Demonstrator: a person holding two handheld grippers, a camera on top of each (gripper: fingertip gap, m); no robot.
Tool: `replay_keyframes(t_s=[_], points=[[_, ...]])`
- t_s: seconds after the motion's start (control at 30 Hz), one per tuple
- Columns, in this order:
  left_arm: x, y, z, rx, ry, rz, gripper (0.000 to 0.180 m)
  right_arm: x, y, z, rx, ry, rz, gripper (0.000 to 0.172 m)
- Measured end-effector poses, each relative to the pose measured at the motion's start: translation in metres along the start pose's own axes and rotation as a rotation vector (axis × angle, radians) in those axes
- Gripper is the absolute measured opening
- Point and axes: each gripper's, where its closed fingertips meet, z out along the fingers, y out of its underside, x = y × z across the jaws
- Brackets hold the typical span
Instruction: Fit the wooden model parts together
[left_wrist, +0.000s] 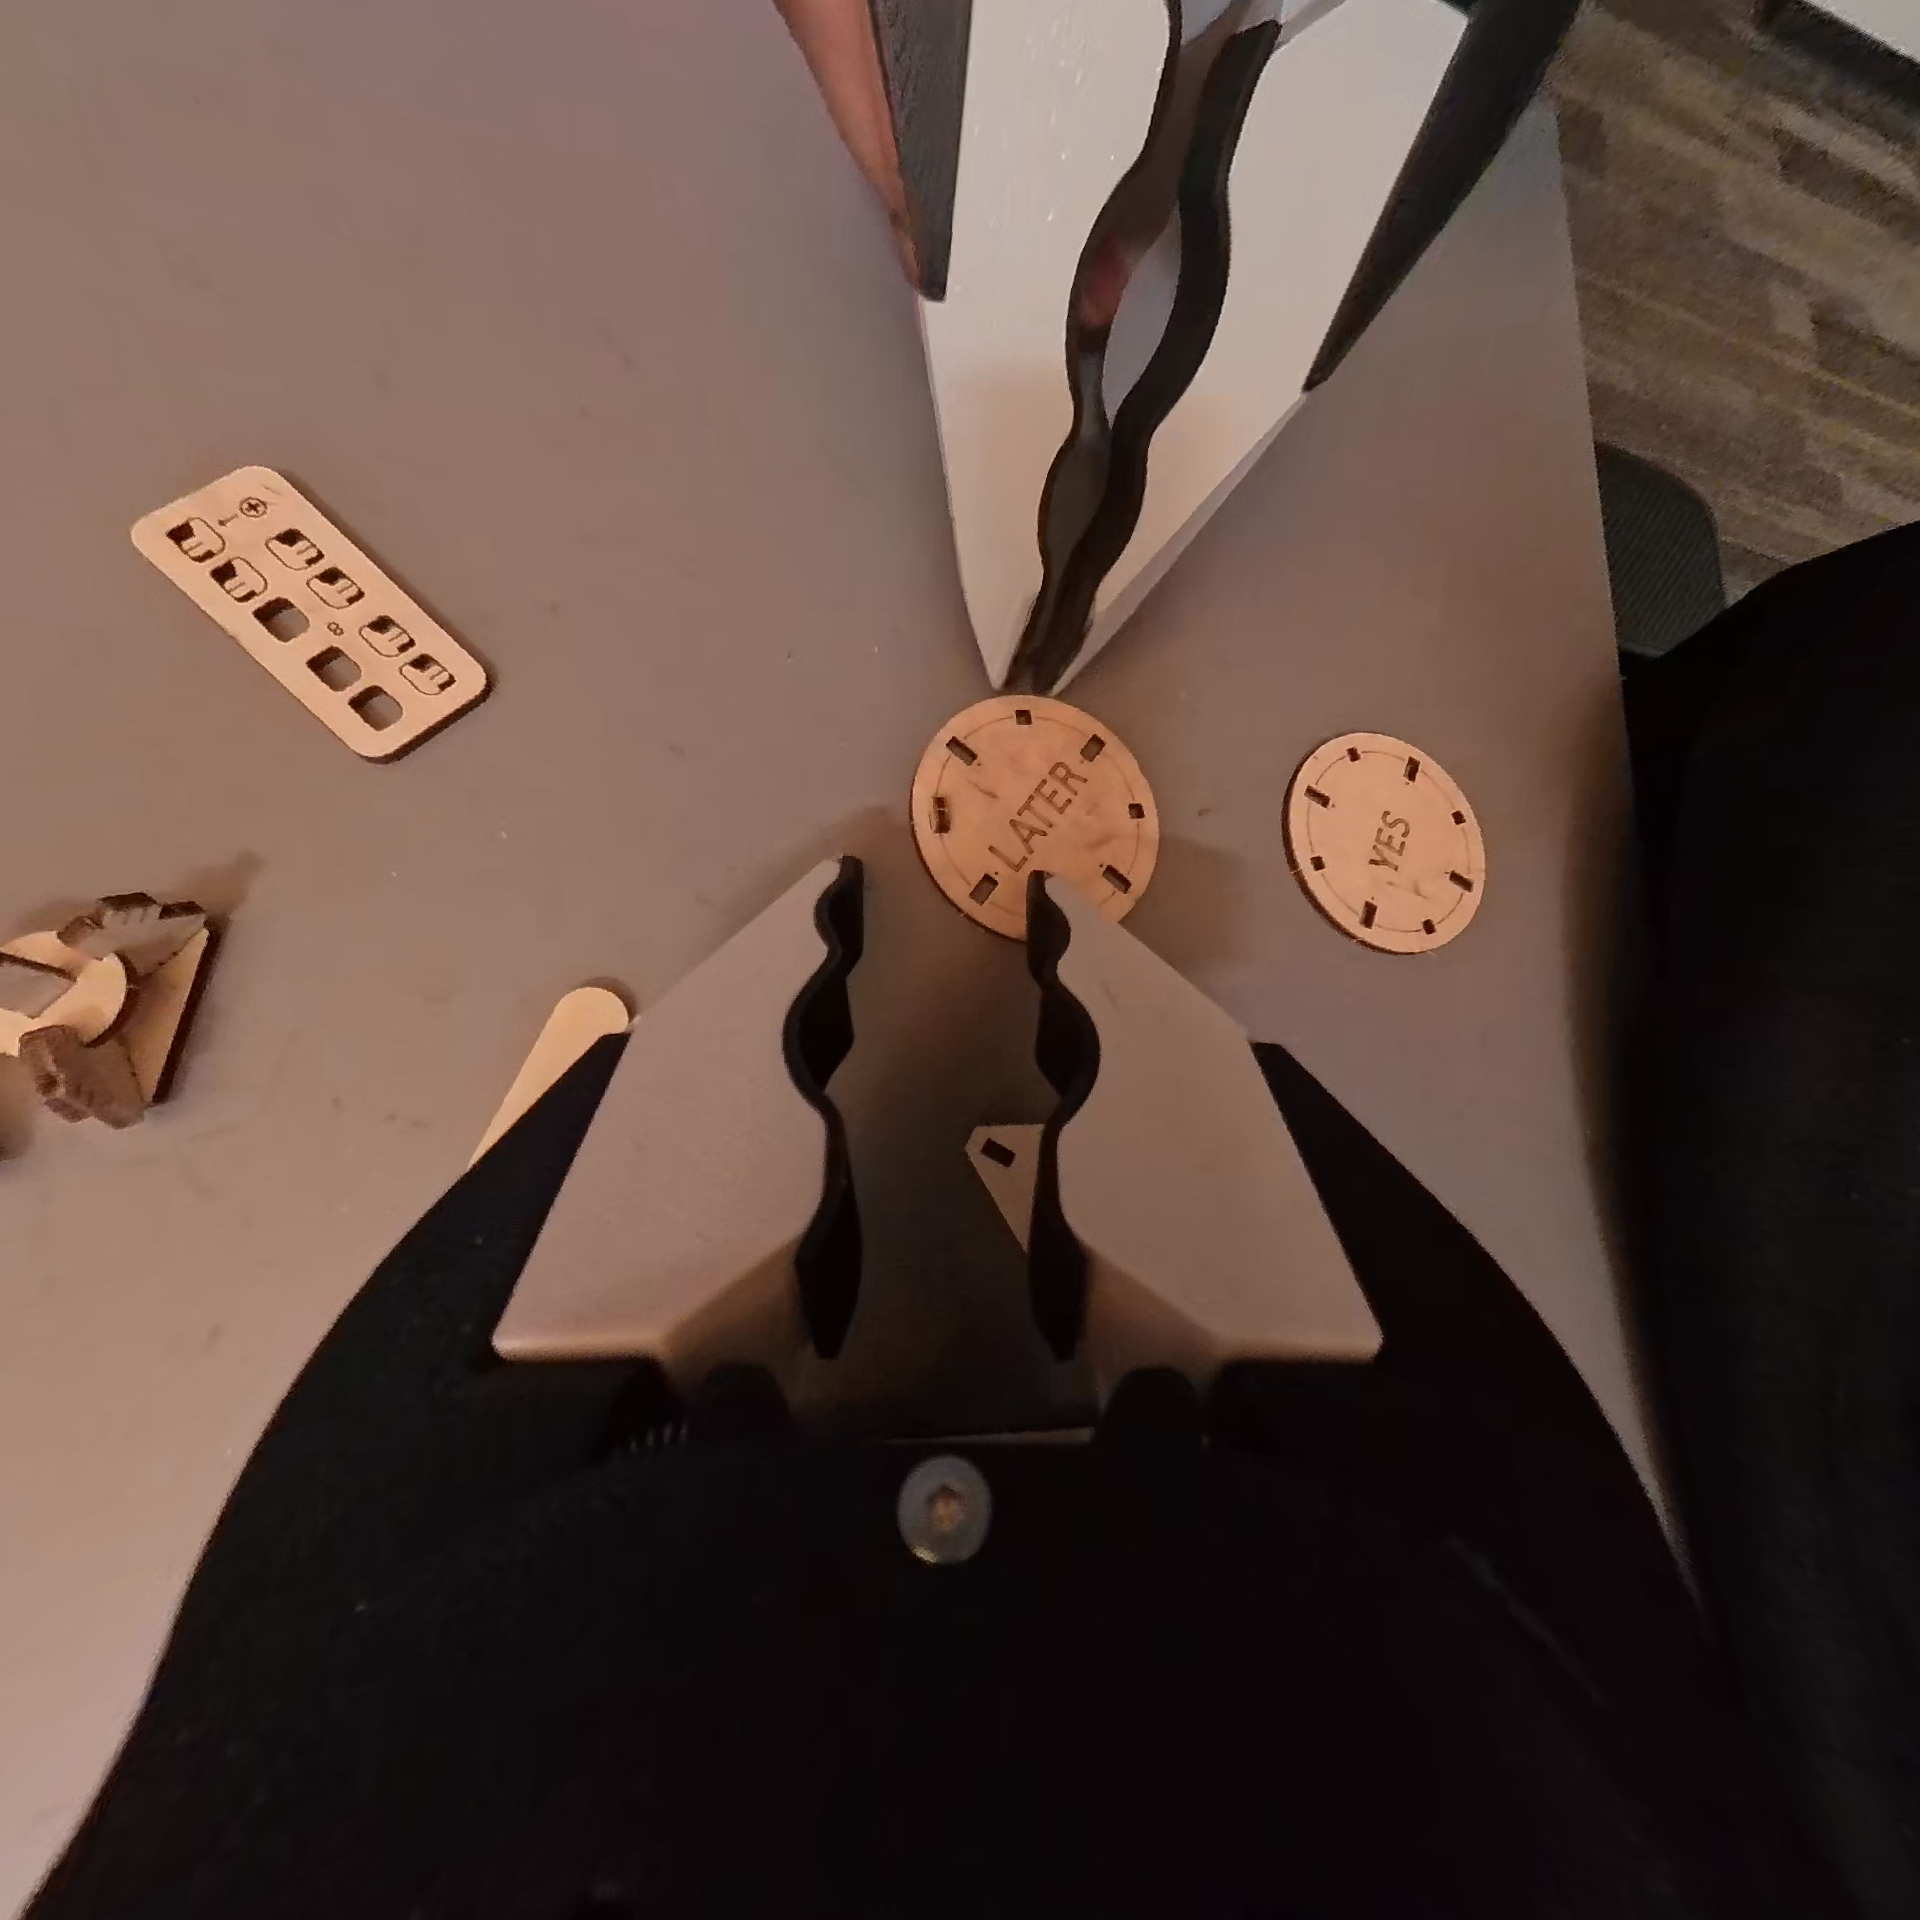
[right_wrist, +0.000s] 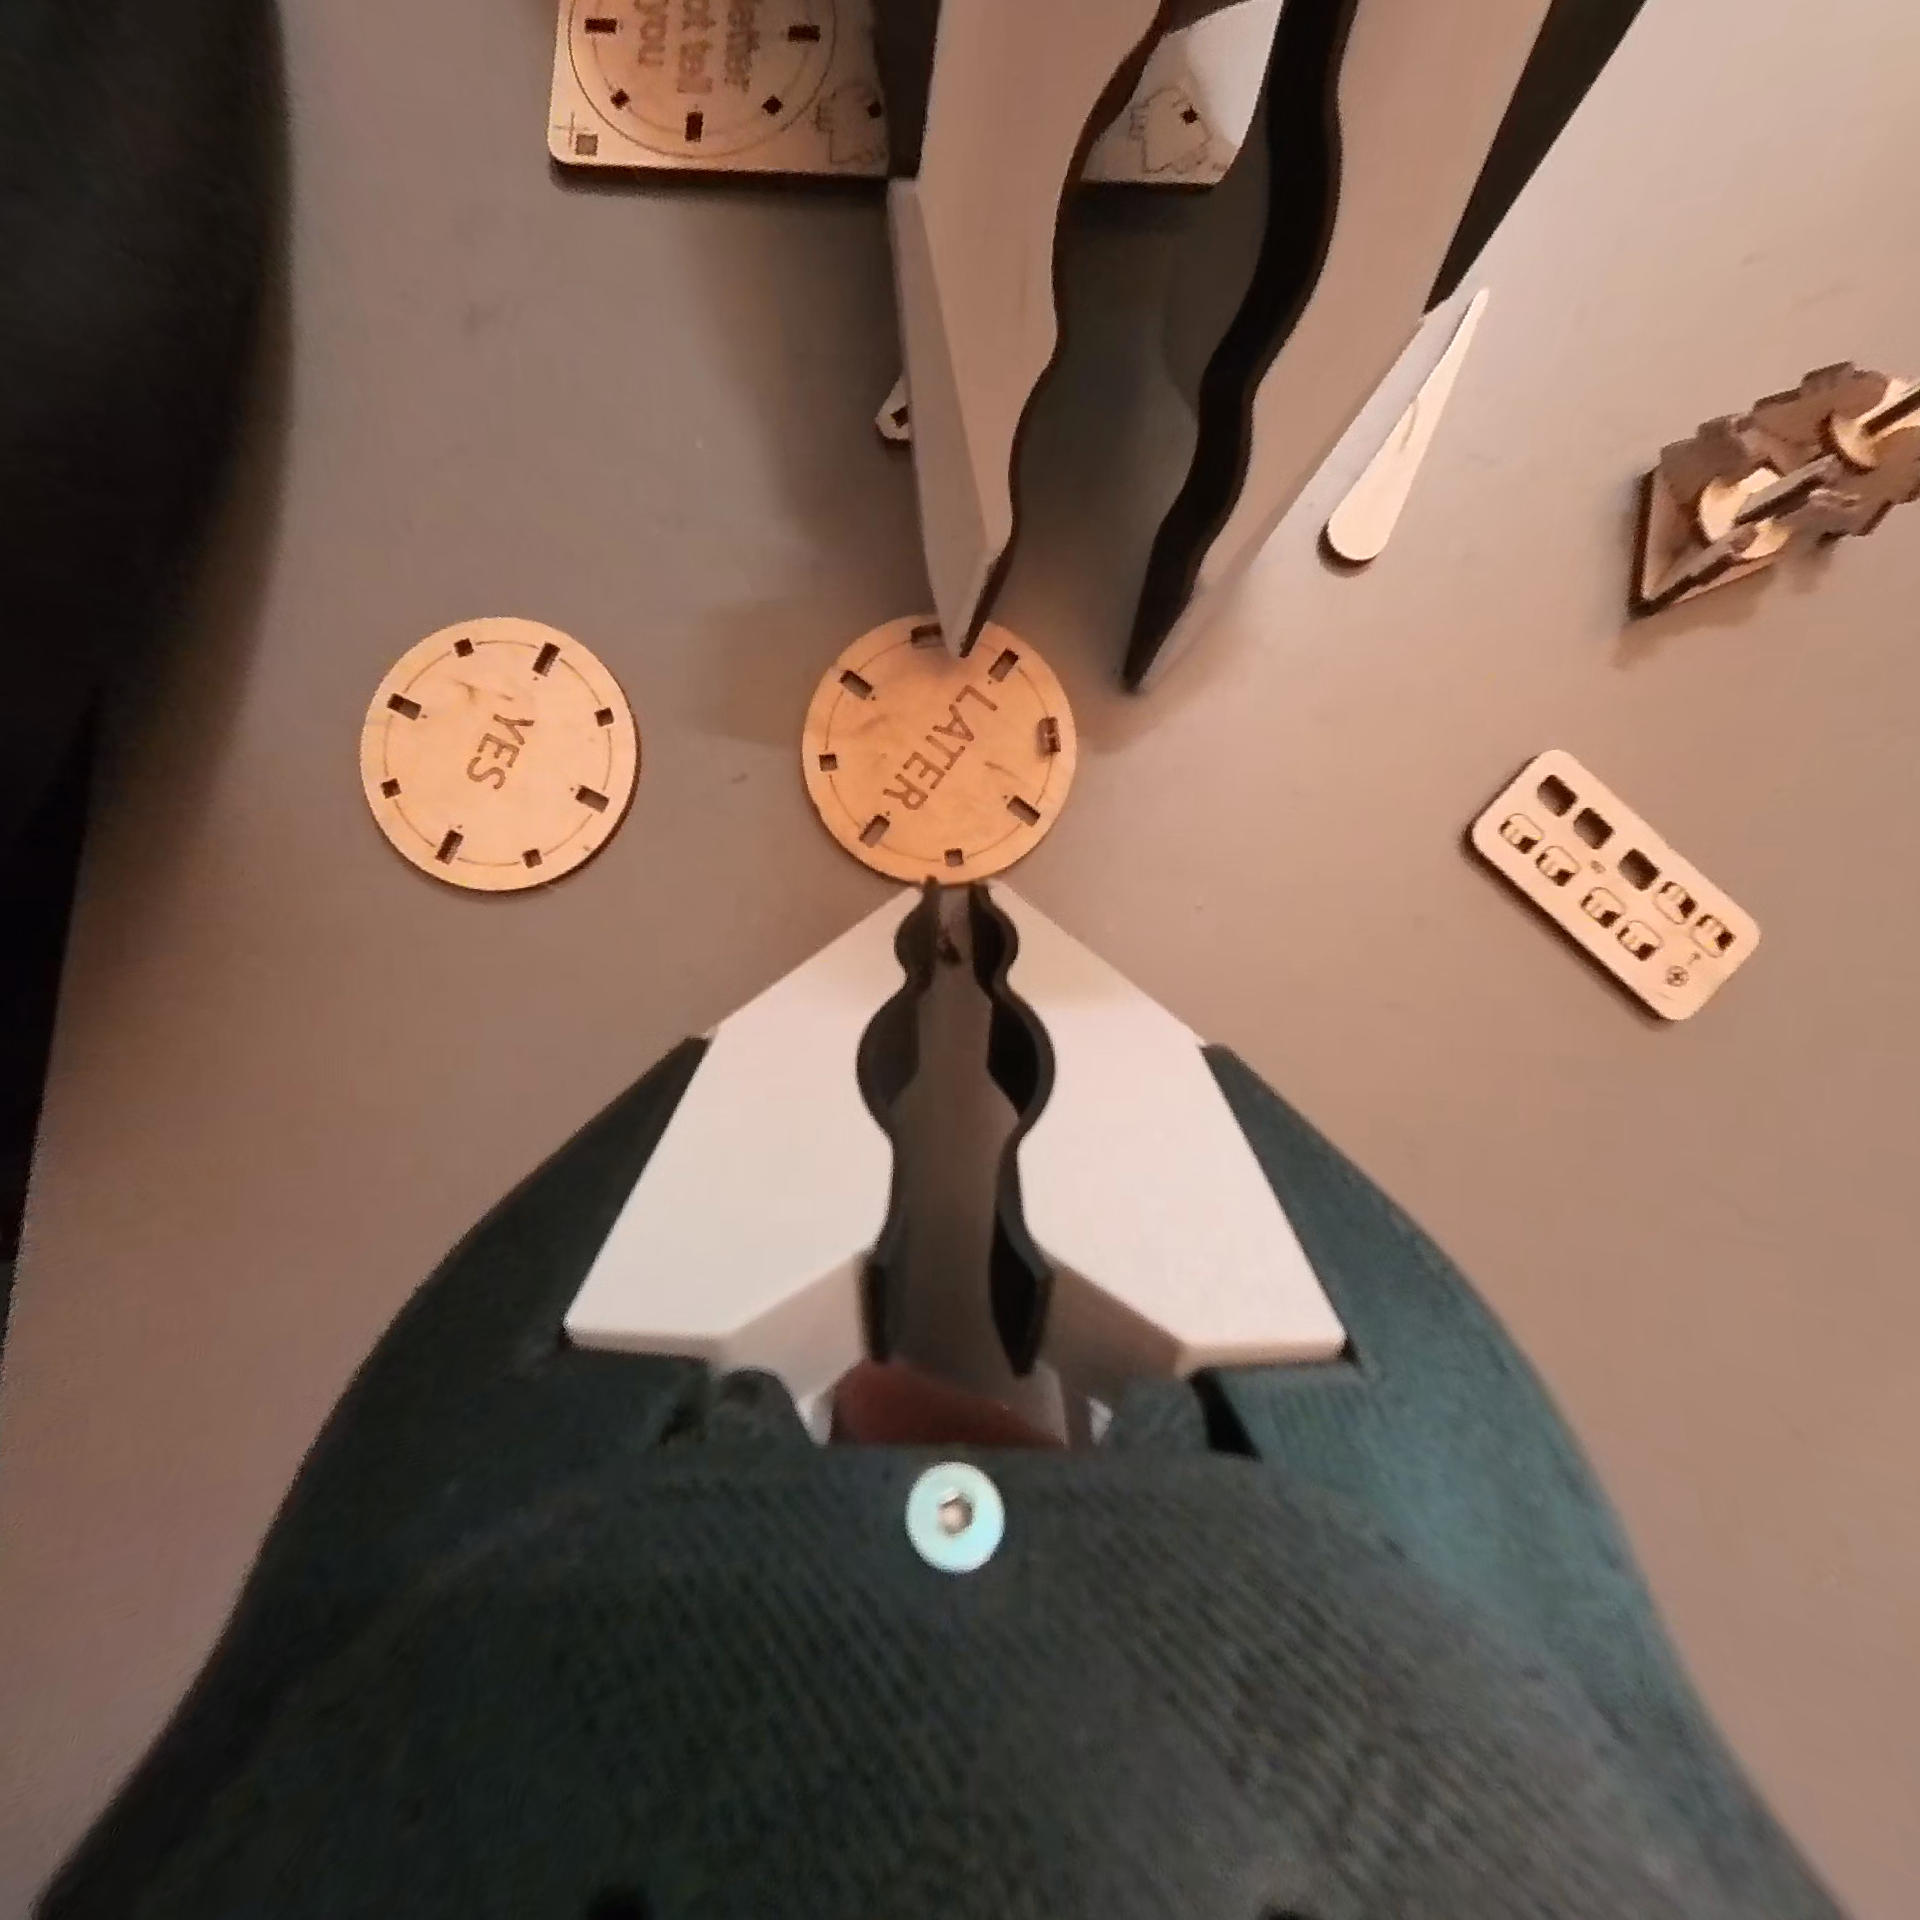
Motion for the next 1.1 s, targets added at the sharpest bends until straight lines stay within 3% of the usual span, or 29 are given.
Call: replay_keyframes(t_s=[0.43, 0.63, 0.83, 0.93, 1.0, 1.1], points=[[-0.001, -0.001, -0.002, 0.011, 0.004, -0.008, 0.030, 0.007, -0.001, -0.020, 0.070, 0.057, 0.072, 0.003], [-0.002, -0.001, -0.002, 0.012, 0.002, -0.011, 0.030, -0.002, 0.004, -0.010, 0.058, 0.027, 0.102, 0.009], [-0.003, -0.003, -0.003, 0.026, -0.005, -0.007, 0.030, 0.004, 0.004, -0.006, 0.044, 0.069, 0.094, 0.002], [-0.004, -0.012, -0.010, 0.083, -0.025, 0.003, 0.030, 0.016, -0.025, -0.023, 0.206, 0.165, 0.070, 0.002], [-0.004, -0.026, -0.019, 0.169, -0.031, 0.006, 0.031, 0.026, -0.059, -0.046, 0.418, 0.243, 0.111, 0.002], [-0.005, -0.054, -0.046, 0.376, -0.064, 0.028, 0.035, 0.045, -0.105, -0.087, 0.836, 0.281, 0.395, 0.001]])
